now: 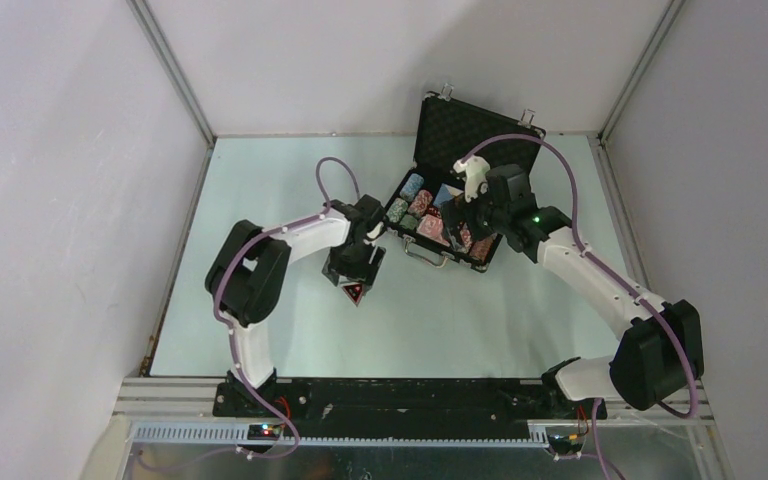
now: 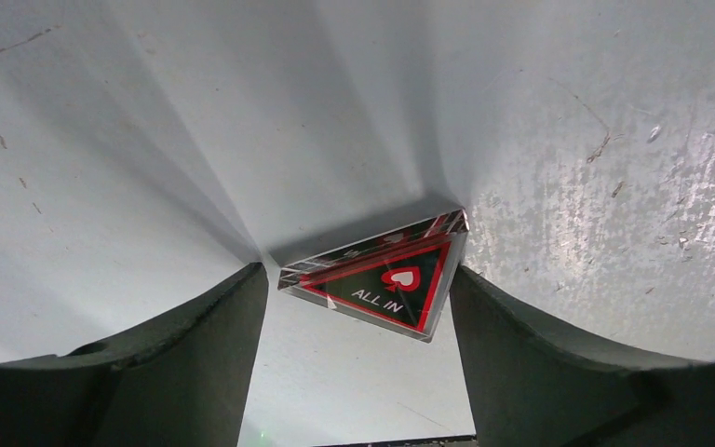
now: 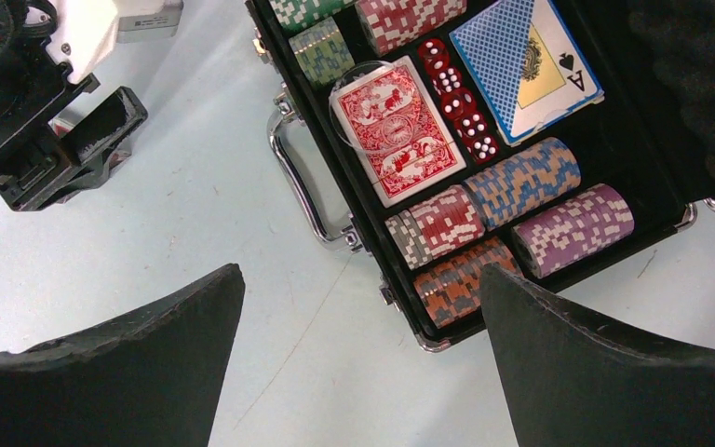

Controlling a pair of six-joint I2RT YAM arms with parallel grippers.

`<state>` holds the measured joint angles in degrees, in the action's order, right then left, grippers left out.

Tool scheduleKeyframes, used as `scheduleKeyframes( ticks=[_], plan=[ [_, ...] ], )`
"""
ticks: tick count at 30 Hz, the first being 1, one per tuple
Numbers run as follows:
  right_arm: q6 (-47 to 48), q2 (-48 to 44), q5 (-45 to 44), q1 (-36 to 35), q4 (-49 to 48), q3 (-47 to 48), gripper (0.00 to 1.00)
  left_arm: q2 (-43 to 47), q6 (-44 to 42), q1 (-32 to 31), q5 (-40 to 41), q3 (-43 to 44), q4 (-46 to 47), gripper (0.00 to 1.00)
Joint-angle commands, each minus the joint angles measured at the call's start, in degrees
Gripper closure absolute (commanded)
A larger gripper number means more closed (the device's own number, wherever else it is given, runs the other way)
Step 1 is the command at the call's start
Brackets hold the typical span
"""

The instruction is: Pack up texas hold em set

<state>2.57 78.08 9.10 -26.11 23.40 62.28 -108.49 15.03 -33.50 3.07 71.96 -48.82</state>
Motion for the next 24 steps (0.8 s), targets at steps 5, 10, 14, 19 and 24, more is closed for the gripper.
scheduleKeyframes(
  ticks=[5,10,14,19,24],
  plan=[
    [1.4,-2.2,1.8,0.9,-2.9,0.3,0.0,-2.4,-0.4,0.4,-0.9,4.3,-2.3,0.29],
    [0.9,-3.1,1.1,1.6,-2.3,0.3,0.0,-0.8,-0.4,0.4,-0.8,5.0,-2.9,0.43],
    [-1.1,-5.3,0.5,2.8,-3.5,-1.6,0.01,1.6,-0.5,0.4,-1.7,6.8,-2.4,0.46],
    [-3.1,-9.8,-0.6,4.5,-4.0,-3.2,0.01,4.3,0.8,0.4,-6.0,10.5,-0.6,0.54],
    [-4.2,-13.0,-3.1,4.8,-2.2,-3.4,0.0,6.0,3.4,0.2,-9.9,14.5,5.1,0.55]
  ],
)
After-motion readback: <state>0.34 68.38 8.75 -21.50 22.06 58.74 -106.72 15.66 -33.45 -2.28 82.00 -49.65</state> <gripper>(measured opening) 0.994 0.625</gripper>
